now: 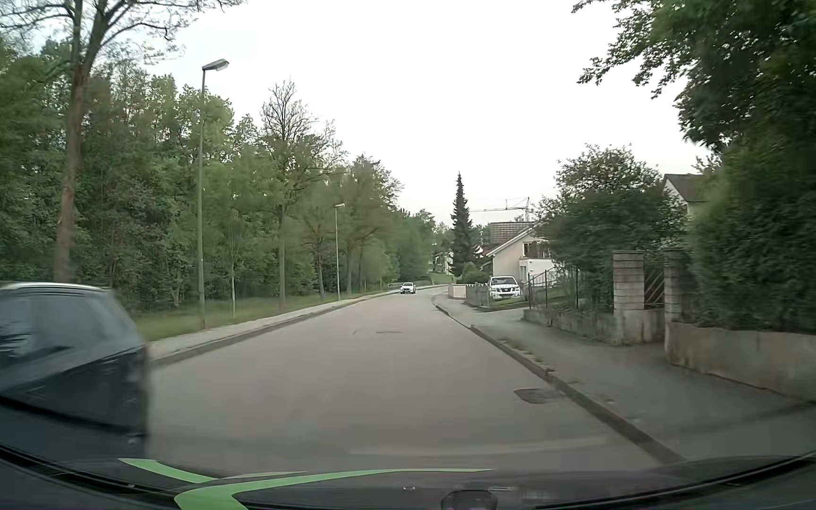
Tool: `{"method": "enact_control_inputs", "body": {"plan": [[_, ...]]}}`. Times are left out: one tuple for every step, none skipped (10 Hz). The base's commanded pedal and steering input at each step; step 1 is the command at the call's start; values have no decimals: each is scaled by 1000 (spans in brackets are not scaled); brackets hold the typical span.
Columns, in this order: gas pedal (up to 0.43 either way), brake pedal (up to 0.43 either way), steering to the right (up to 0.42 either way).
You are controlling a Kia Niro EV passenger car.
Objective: Follow the waypoints while adhering to traffic rules and regulations
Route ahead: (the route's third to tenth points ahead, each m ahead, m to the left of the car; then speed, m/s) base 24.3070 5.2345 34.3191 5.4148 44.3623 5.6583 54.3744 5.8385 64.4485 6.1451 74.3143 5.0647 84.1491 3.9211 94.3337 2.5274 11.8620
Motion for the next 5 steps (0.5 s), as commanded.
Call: {"method": "enact_control_inputs", "body": {"plan": [[28, 0, -14], [28, 0, -12], [28, 0, -11], [28, 0, -11], [28, 0, -11]]}}
